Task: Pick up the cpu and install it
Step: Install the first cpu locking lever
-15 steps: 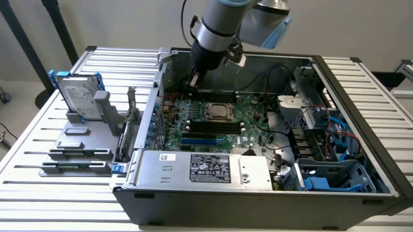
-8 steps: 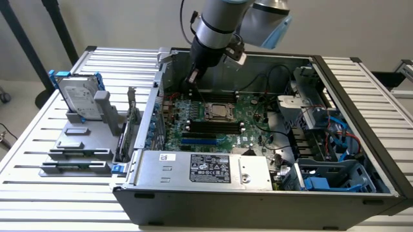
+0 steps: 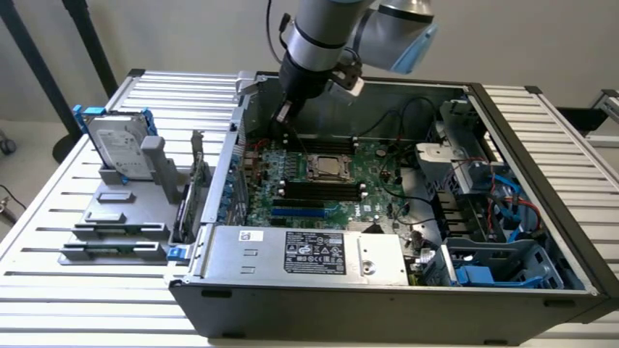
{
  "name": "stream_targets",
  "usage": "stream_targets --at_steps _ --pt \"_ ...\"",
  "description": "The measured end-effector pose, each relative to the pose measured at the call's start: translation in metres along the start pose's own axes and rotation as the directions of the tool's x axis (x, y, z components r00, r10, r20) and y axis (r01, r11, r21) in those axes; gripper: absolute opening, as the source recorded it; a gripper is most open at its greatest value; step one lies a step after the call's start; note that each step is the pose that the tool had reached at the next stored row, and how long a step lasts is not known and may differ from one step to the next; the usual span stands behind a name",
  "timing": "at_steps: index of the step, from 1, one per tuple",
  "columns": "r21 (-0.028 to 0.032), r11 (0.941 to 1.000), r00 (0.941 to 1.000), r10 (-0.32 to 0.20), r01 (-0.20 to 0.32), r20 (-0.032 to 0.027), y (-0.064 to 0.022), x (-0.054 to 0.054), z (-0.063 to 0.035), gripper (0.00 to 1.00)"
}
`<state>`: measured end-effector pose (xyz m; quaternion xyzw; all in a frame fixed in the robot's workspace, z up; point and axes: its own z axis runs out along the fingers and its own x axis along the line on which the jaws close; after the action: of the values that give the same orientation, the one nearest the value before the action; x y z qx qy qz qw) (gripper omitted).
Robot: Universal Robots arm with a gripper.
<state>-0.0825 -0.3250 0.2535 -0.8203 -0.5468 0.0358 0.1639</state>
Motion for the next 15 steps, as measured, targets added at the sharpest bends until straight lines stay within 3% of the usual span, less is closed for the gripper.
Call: stream_targets --at_steps 6,11,15 --pt "-0.0079 0.9973 0.997 0.073 -0.073 -0.0259 -0.0004 -0.0002 0.0003 0.11" --pt "-0.0146 0.9891 0.9881 0.145 -0.146 -0.0505 -0.0002 -0.0003 0.0008 0.11" --pt "-0.0176 0.9843 0.9828 0.174 -0.176 -0.0613 -0.0002 -0.0003 0.0008 0.11"
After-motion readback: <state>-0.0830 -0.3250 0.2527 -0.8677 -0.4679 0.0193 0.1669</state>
